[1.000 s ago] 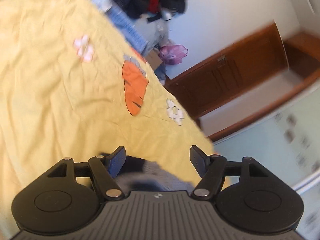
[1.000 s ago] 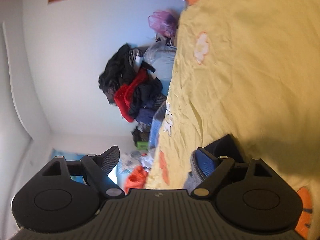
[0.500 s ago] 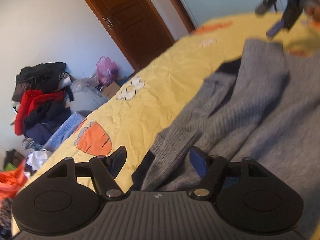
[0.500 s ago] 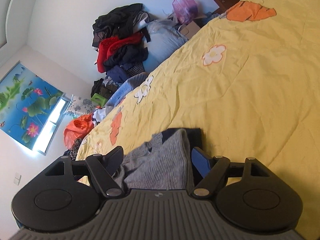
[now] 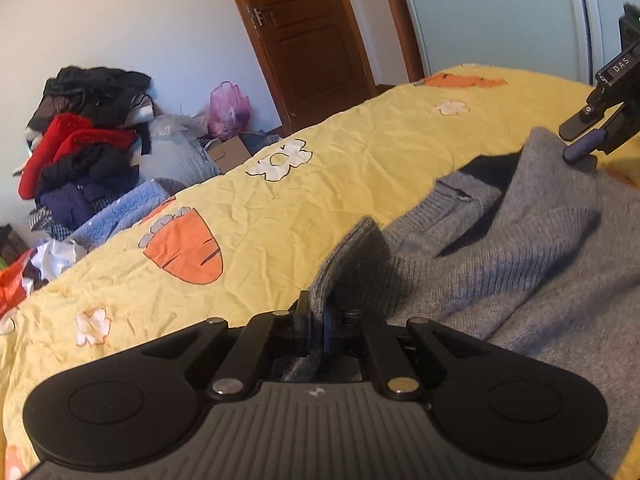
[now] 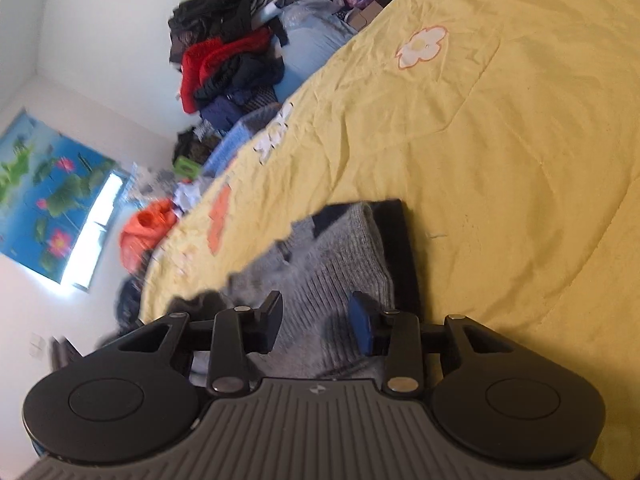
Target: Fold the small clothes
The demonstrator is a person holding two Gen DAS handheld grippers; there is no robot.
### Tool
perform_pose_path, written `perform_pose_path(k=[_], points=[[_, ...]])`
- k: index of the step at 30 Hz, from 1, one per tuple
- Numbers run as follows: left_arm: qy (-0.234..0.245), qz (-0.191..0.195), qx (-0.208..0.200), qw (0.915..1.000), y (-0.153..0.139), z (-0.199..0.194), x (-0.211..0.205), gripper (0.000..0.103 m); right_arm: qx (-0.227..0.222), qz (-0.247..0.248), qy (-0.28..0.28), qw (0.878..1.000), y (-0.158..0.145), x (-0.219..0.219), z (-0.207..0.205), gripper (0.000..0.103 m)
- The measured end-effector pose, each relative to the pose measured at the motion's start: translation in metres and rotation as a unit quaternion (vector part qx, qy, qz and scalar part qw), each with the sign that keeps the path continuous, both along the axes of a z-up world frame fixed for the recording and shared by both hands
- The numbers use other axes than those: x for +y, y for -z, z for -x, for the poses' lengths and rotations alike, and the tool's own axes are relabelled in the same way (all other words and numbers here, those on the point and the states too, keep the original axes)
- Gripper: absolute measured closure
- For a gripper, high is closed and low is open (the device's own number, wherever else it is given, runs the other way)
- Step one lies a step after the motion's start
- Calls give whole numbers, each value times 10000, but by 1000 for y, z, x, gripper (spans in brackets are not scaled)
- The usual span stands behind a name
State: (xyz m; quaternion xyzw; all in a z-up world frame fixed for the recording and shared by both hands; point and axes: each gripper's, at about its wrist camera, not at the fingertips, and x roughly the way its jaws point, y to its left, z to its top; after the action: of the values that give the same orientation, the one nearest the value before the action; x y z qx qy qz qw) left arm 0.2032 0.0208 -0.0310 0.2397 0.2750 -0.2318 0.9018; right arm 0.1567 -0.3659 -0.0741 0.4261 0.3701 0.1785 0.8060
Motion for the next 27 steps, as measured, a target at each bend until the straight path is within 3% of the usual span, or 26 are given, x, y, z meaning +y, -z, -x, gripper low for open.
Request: perform_pose_path(k=[5,10,14,18,19,21,22,25,27], points=[[-219,332,93,9992,-5,-1,13,98,-85,-55,419,9991,-9,-19,-2,56],[-311,374,78,9988,-5,0,20,98,31,353,365,9987,-7,-14,-5,54],[-319,412,31,9986,-7,2,22,98,-47,255,522,9983,-9,-20,-4,49],[-342,506,-47,9981,-11,4,24,98,175,355,250,9989,-3,-9,-11,50],[-353,540,-68,9979,-12,5,25,98,112,357,173,9991,-3,-5,-11,51],[-372,667,-89,9970,-16,5,28,98,-6,365,23,9993,-7,1,-11,81],[-426,766,-103,9961,-18,4,31,98,-30,412,39,9991,-10,3,-13,86],[-797,1183,-31,9898,-22,-6,48,98,-500,84,445,9977,-24,-8,-14,86],[-1279,1506,220,9800,-16,-22,64,98,-718,-369,828,9933,-30,-24,-21,86]])
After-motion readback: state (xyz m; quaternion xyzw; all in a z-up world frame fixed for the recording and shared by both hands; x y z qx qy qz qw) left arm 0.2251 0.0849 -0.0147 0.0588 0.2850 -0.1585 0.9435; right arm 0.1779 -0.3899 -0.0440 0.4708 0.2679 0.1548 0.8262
